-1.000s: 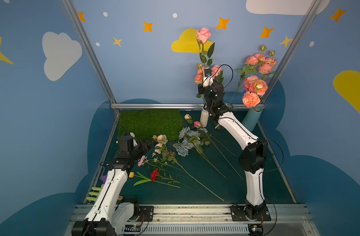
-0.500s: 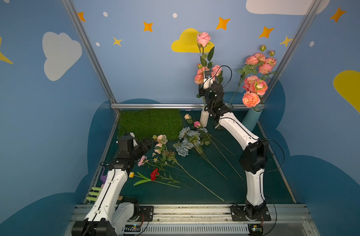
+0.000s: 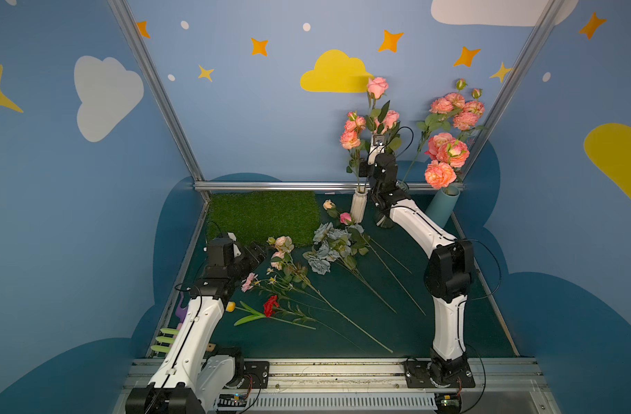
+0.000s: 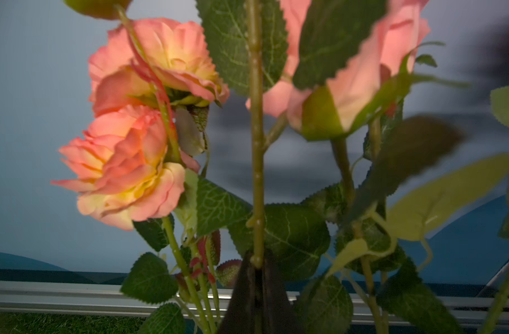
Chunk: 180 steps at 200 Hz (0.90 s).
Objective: Place the pink flowers into the vase
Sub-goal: Place the flower in the vase.
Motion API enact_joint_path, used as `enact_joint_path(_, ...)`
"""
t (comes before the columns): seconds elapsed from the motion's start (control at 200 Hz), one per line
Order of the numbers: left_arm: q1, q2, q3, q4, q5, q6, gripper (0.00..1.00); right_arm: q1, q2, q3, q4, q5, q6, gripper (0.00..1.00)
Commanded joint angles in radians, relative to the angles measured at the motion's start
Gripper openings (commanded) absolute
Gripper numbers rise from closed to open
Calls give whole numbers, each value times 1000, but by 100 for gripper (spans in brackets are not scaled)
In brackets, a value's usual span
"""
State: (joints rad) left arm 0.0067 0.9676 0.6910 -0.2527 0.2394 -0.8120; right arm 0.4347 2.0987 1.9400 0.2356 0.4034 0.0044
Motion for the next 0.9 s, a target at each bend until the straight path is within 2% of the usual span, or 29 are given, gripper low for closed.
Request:
enact_joint_path(0.0,4,-3,-11,1,1,8,83,-8,-26,-17,-18,-14,59,0)
enact_joint_path(0.461,4,-7,-13,0,1,8,83,-22,-31,-114,-12,-43,189,0)
enact_joint_path(0.896,4,-13,-15,-3,1,6,83,-22,0,-172,0,-38,236,0)
